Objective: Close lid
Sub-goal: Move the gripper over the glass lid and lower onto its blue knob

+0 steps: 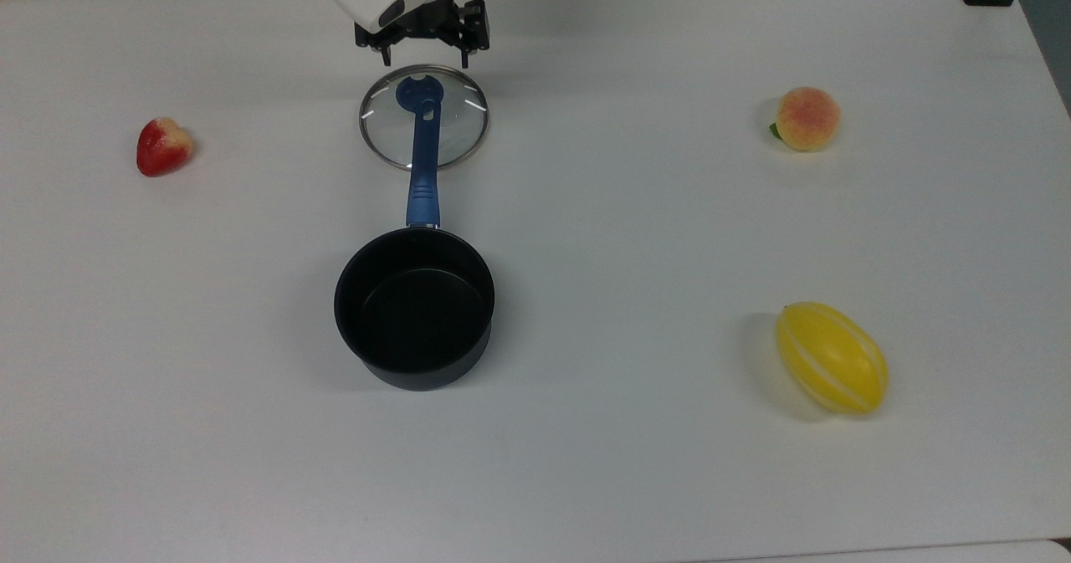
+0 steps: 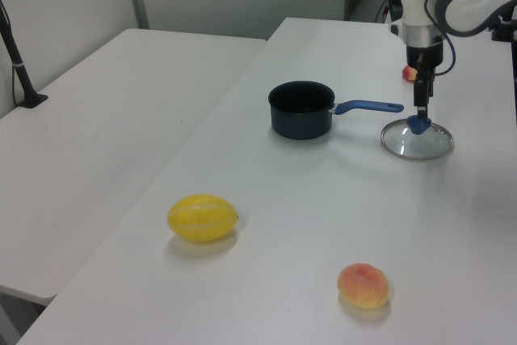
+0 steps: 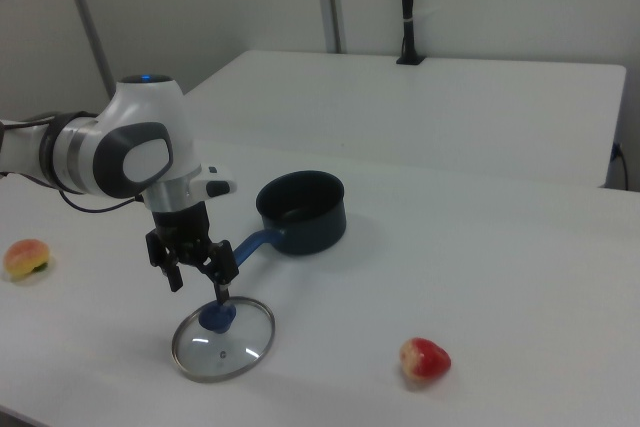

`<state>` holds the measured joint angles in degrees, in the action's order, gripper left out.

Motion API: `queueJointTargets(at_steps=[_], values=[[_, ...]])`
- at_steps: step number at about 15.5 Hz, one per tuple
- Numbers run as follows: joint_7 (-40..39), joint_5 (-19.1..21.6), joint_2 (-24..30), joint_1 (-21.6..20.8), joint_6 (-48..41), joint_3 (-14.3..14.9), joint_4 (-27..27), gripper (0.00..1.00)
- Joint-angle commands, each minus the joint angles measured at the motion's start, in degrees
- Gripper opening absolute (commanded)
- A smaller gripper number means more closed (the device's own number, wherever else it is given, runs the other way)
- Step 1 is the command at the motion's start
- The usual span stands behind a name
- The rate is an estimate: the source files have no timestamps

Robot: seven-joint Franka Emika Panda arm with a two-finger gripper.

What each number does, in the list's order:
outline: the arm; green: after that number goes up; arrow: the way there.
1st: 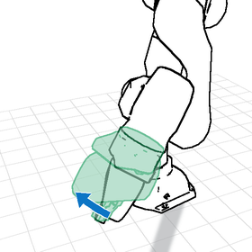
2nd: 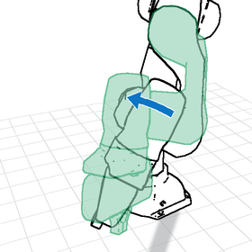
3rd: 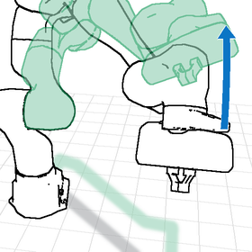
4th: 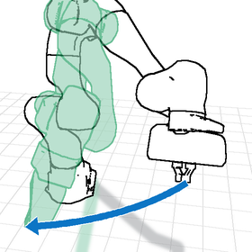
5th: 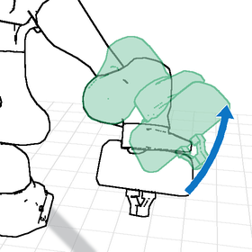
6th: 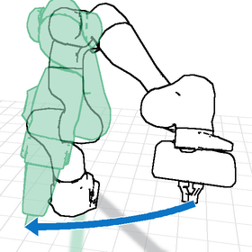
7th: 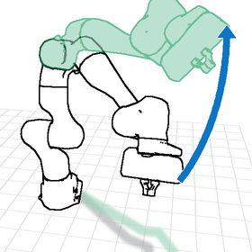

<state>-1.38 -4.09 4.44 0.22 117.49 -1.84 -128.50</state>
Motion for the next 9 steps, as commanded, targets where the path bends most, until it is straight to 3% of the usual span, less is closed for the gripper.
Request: queueJointTargets(at_steps=[1, 9], values=[[-0.6, -0.7, 2.2, 0.8, 7.0, 0.4, -4.9, 1.00], [-0.6, -0.7, 0.0, 1.6, 11.3, 0.4, -6.1, 1.00]])
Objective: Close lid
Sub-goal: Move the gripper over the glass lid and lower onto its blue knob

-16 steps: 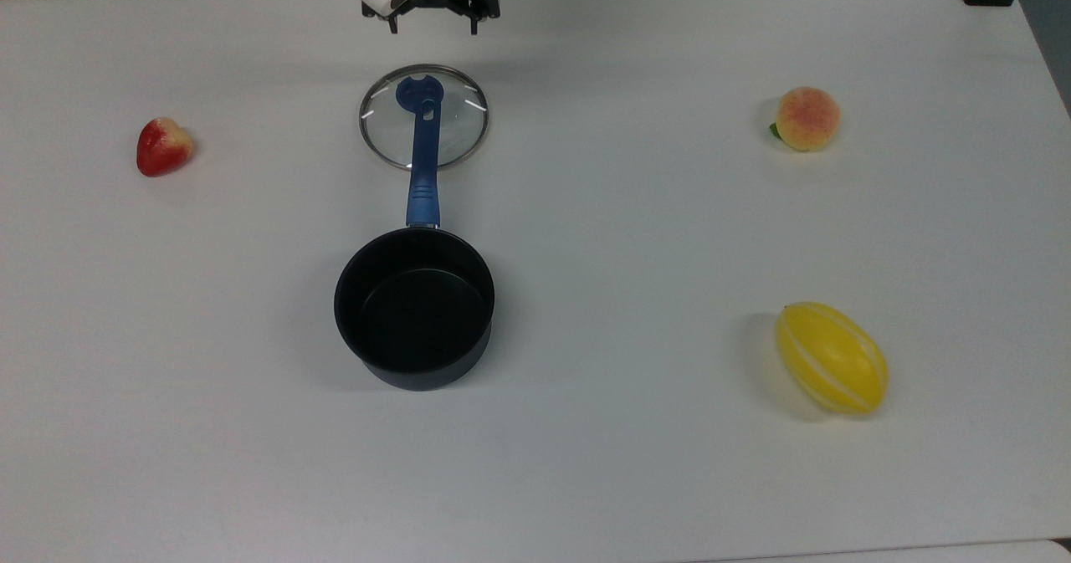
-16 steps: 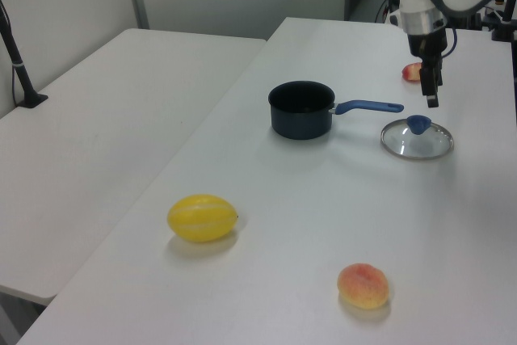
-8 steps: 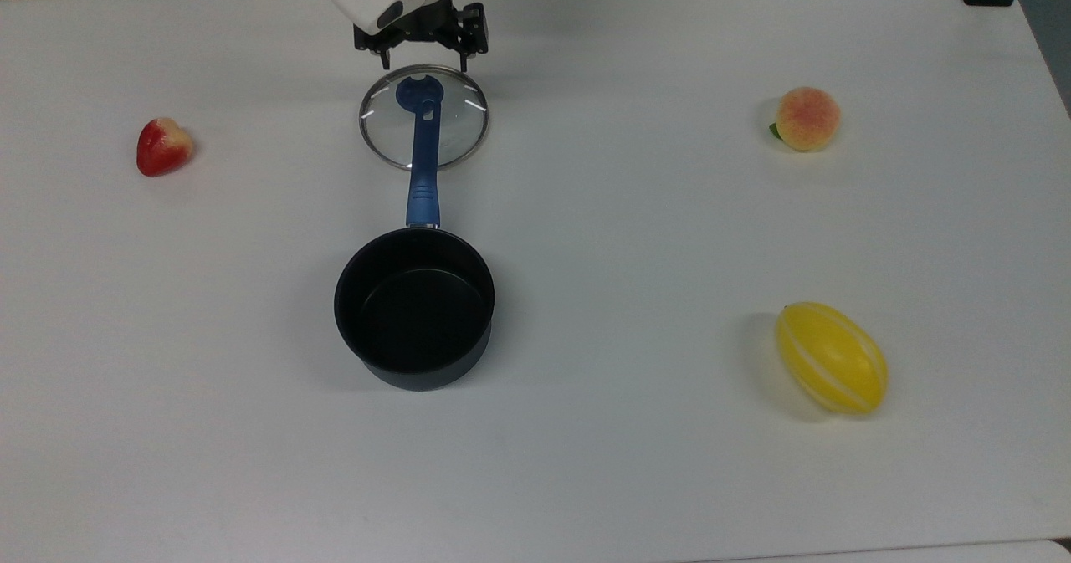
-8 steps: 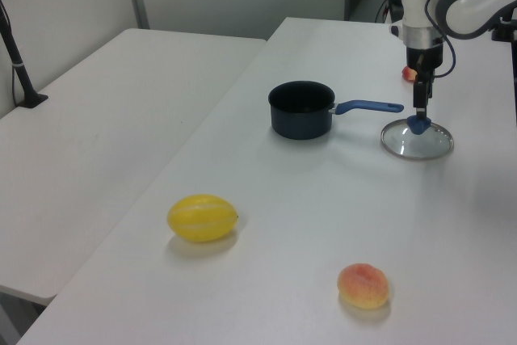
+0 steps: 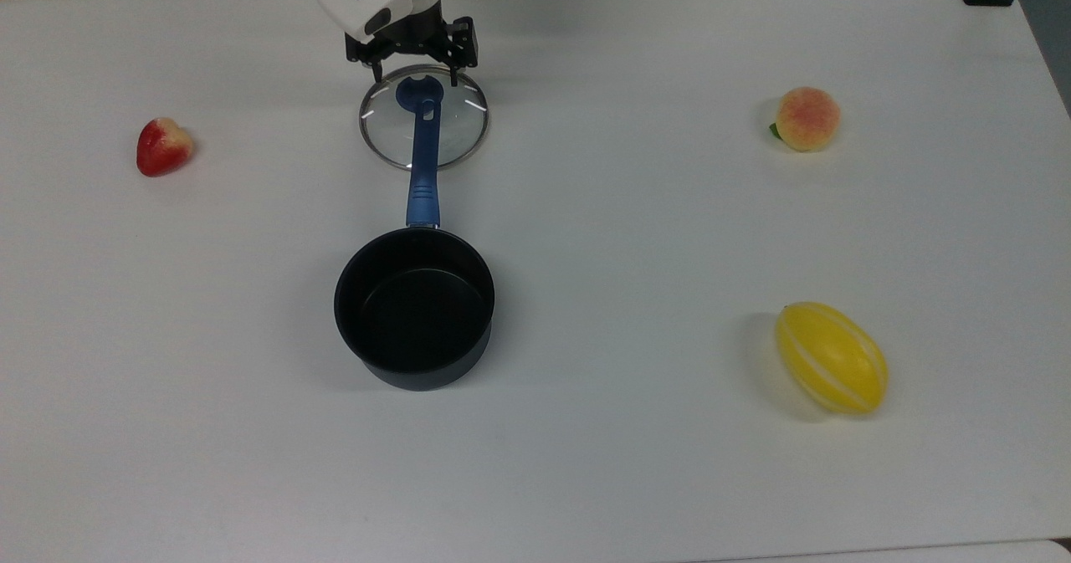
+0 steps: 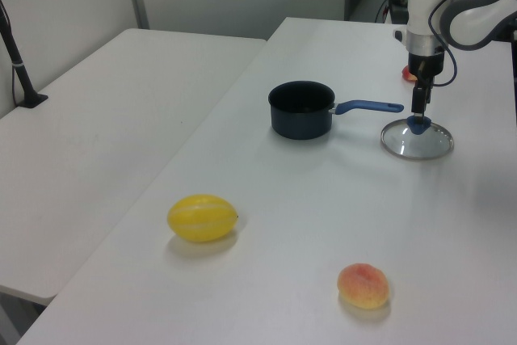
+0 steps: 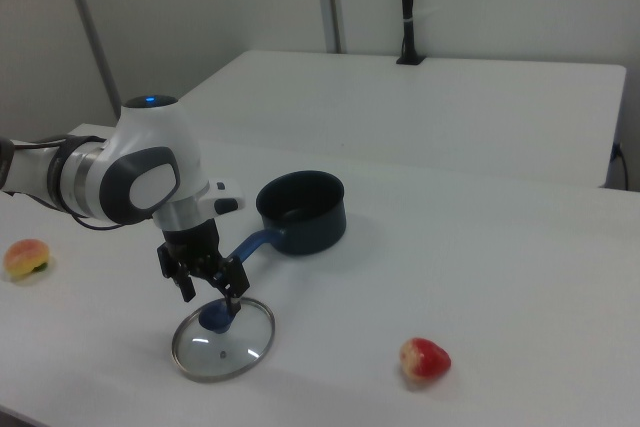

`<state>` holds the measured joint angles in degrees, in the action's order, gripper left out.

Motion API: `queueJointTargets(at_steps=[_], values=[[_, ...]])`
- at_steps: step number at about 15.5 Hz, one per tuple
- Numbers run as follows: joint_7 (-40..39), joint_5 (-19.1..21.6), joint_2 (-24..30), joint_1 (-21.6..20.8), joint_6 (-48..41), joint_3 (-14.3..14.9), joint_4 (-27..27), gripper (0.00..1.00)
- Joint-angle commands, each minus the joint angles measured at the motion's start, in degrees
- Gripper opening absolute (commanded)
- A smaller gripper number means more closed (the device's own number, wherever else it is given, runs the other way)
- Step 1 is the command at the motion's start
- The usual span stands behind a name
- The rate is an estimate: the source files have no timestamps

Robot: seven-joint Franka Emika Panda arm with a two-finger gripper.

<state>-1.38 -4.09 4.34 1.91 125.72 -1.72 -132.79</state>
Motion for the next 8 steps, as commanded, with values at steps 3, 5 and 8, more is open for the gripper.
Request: queueJointTargets(at_steps=[3, 5, 8], values=[[-0.6, -0.7, -0.5, 0.2, 3.2, 0.3, -1.7, 1.00], [-0.6, -0.7, -0.8, 0.2, 3.4, 0.3, -1.8, 1.00], [-0.6, -0.8, -1.7, 0.0, 3.8, 0.3, -1.8, 1.00]])
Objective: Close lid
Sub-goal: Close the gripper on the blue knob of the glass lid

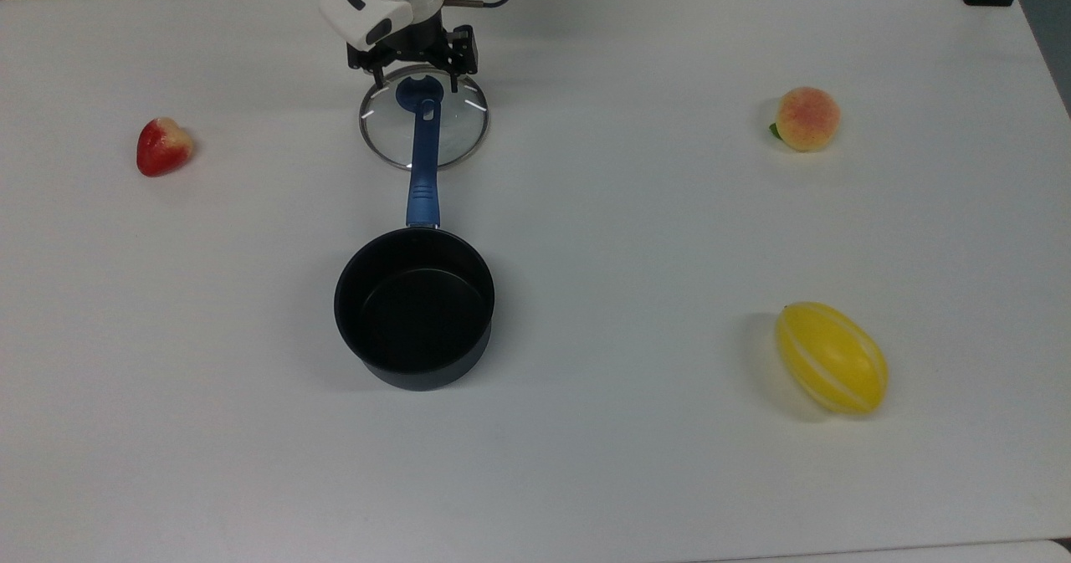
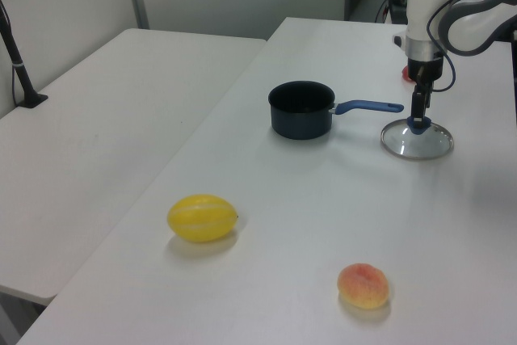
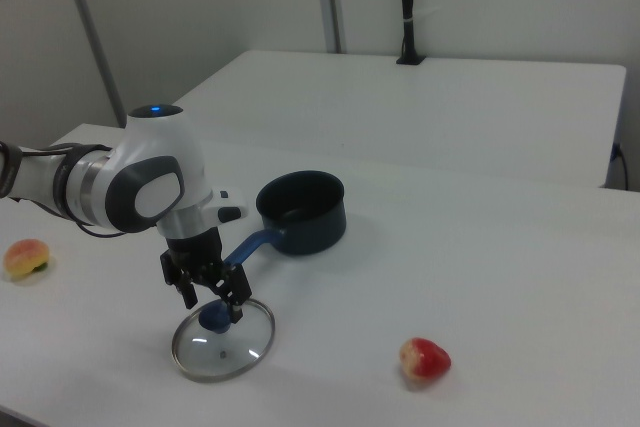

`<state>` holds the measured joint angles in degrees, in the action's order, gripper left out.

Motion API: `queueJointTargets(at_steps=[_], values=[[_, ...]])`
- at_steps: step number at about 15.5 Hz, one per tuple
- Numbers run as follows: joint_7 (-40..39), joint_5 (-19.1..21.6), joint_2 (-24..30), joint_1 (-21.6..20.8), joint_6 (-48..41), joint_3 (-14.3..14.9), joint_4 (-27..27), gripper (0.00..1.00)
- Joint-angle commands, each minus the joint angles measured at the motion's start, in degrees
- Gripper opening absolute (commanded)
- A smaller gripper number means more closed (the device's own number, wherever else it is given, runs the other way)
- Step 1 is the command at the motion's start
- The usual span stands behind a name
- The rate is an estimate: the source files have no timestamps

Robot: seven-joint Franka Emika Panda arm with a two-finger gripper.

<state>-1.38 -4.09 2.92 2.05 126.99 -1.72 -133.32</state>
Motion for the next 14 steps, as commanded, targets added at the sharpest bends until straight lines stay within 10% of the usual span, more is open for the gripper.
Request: queueJointTargets(at_steps=[1, 6, 14], values=[[-0.6, -0.9, -0.4, -0.1, 3.1, 0.3, -1.2, 1.00], [-0.5, -3.3, -1.6, -0.2, 4.2, 0.3, -1.2, 0.93], [-0.5, -3.3, -1.6, -0.3, 3.9, 0.3, -1.1, 0.41]])
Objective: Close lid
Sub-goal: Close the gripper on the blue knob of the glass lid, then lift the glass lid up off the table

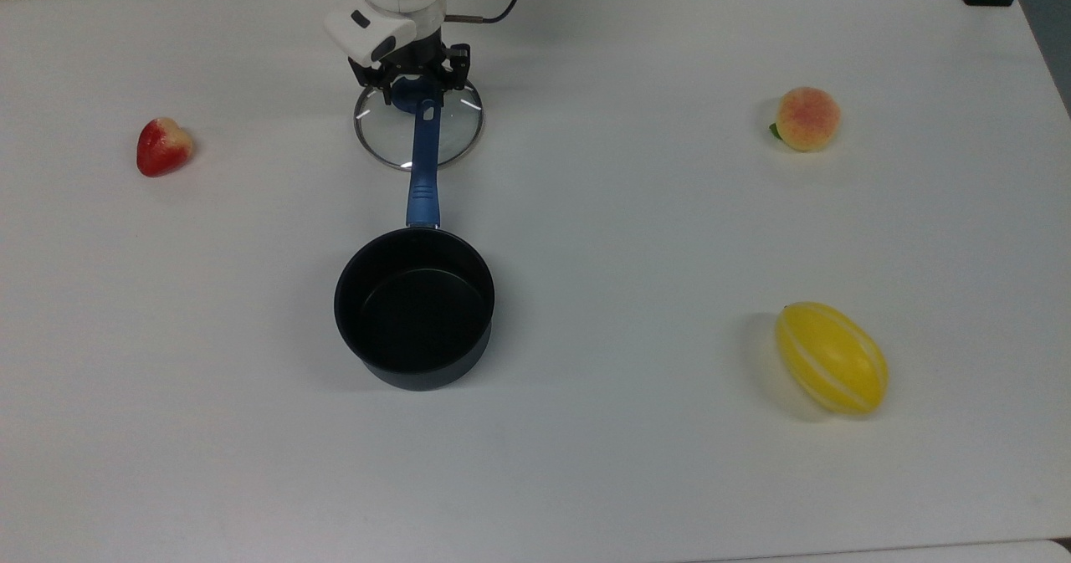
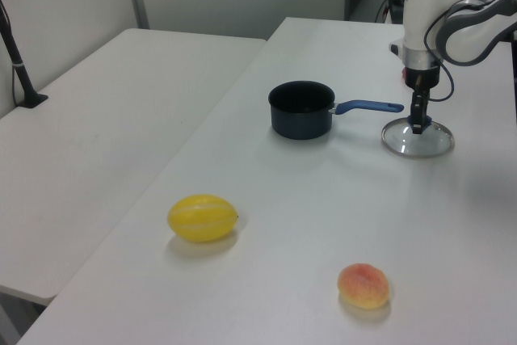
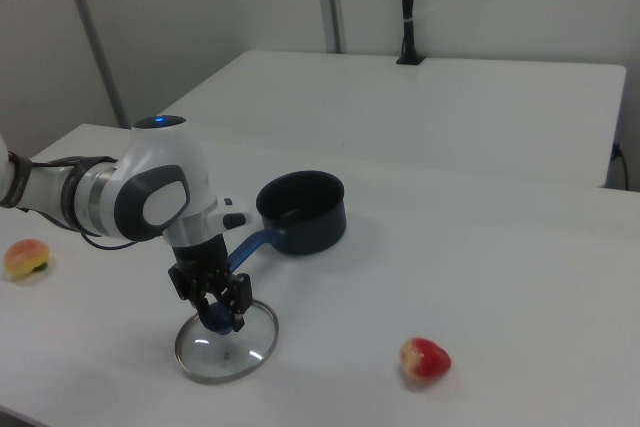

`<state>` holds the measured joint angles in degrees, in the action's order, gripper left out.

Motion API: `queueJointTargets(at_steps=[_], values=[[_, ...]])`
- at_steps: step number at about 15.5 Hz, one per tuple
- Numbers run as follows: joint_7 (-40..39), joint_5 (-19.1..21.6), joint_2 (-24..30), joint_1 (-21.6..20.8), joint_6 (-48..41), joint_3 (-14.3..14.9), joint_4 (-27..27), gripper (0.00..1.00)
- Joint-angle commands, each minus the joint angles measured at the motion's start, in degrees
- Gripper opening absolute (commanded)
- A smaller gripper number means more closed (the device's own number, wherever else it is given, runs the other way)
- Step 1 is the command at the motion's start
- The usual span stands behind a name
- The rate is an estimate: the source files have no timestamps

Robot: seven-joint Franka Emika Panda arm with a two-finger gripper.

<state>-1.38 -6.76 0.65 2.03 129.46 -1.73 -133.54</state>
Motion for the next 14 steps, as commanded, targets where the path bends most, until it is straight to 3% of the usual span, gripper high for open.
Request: queueJointTargets(at_steps=[1, 3, 9, 14], values=[[-0.5, -0.6, 0.7, -0.3, 1.4, 0.3, -0.8, 0.35], [-0.6, -0.6, 0.7, -0.1, 1.1, 0.3, -0.8, 0.28], [-2.0, -1.9, 1.3, 2.6, -1.7, 0.4, -0.5, 0.27], [-8.2, -2.5, 1.0, 2.9, -6.0, 5.9, 5.5, 0.27]])
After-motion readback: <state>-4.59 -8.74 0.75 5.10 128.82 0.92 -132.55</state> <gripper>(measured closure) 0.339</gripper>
